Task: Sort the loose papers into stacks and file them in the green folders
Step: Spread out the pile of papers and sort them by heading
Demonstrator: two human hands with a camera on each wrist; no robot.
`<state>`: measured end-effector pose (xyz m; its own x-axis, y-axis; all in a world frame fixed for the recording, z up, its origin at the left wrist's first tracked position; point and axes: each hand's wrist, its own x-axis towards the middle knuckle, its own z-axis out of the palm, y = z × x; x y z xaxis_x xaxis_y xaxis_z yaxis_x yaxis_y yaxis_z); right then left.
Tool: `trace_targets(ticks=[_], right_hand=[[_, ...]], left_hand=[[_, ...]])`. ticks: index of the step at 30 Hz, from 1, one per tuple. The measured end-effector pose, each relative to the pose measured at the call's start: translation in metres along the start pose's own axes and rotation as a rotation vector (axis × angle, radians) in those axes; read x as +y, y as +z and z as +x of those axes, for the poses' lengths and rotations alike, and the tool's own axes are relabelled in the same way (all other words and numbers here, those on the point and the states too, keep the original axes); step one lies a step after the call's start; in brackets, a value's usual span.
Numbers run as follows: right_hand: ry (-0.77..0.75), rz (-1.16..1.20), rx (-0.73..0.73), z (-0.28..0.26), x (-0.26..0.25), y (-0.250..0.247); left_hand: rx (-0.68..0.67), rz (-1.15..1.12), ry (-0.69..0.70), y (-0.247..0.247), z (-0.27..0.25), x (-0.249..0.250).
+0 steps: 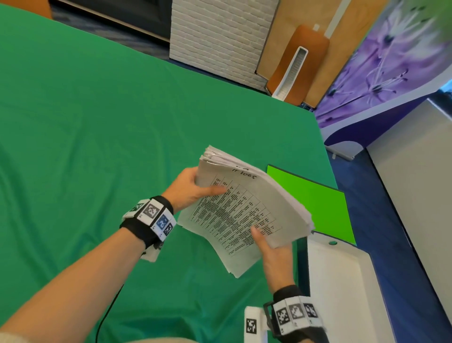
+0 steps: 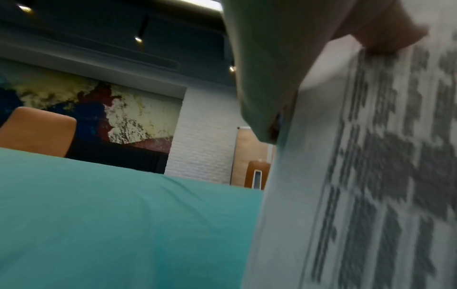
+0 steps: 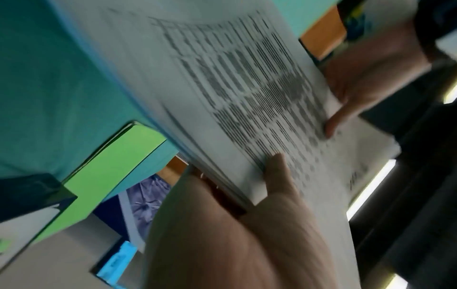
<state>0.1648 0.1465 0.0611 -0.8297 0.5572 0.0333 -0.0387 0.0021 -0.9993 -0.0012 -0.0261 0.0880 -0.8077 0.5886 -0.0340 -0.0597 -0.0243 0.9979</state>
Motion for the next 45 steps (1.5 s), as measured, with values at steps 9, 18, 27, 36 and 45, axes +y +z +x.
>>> trace_targets(ticks=[9, 18, 27, 36, 45], right_hand=[[-0.032, -0.022, 0.096, 0.004, 0.000, 0.003], [0.040, -0.077, 0.041, 0.001, 0.012, -0.008], [0.040, -0.081, 0.009, -0.003, 0.022, -0.009], [0.016, -0.162, 0.100, 0.017, 0.010, -0.017], [0.240, -0.205, -0.148, 0.036, -0.011, -0.050]], left_hand=[[0.334, -0.159, 0.109, 0.032, -0.016, -0.003], [0.462, -0.087, 0.280, 0.055, -0.003, 0.034], [0.619, 0.100, 0.169, 0.058, 0.012, 0.046], [0.085, 0.139, 0.045, 0.028, -0.003, 0.023], [-0.037, 0.300, -0.169, 0.015, -0.020, -0.063]])
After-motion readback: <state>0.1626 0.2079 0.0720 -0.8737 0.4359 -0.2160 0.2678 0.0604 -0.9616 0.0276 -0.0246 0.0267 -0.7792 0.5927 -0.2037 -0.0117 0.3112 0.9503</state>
